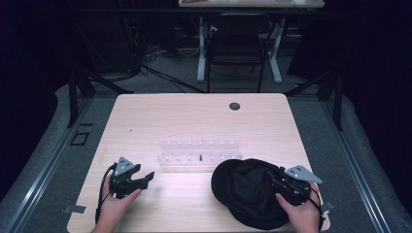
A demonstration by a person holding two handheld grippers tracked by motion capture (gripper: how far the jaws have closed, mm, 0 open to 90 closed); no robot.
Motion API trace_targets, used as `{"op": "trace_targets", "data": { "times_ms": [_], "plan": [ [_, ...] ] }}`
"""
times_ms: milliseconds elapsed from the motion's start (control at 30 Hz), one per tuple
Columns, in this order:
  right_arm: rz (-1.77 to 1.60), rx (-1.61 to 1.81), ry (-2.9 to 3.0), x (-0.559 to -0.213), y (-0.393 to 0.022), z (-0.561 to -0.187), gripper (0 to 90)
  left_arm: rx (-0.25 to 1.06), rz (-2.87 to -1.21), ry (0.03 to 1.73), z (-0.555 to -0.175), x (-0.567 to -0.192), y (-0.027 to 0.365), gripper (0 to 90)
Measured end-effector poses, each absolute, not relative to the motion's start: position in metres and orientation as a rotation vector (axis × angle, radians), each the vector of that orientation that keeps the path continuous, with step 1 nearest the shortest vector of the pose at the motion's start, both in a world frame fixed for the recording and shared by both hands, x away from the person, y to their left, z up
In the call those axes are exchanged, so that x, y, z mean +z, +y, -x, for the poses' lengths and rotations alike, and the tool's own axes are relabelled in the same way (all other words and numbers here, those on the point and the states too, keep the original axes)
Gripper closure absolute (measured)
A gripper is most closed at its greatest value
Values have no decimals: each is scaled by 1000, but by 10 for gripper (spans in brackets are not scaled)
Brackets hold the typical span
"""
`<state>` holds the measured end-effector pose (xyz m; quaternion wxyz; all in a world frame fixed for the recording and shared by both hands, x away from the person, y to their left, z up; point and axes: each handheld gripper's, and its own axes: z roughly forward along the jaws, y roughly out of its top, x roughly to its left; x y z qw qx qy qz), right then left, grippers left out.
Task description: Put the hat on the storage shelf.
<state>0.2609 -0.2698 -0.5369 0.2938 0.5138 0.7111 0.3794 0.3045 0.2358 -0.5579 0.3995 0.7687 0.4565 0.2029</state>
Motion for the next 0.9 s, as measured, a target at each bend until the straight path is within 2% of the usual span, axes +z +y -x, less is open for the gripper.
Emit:
{"op": "trace_targets", "data": {
  "times_ms": [400, 867, 900],
  "plan": [
    [-1436, 1054, 1852, -536, -275, -261, 484, 505, -1950, 1155, -304, -558, 235, 372],
    [-1541, 1012, 1917, -528, -270, -263, 568, 510, -1954, 1147, -303, -557, 235, 373],
    [-1582, 996, 1943, -521, -269, -263, 596, 510, -1954, 1142, -303, -557, 234, 373]
  ]
}}
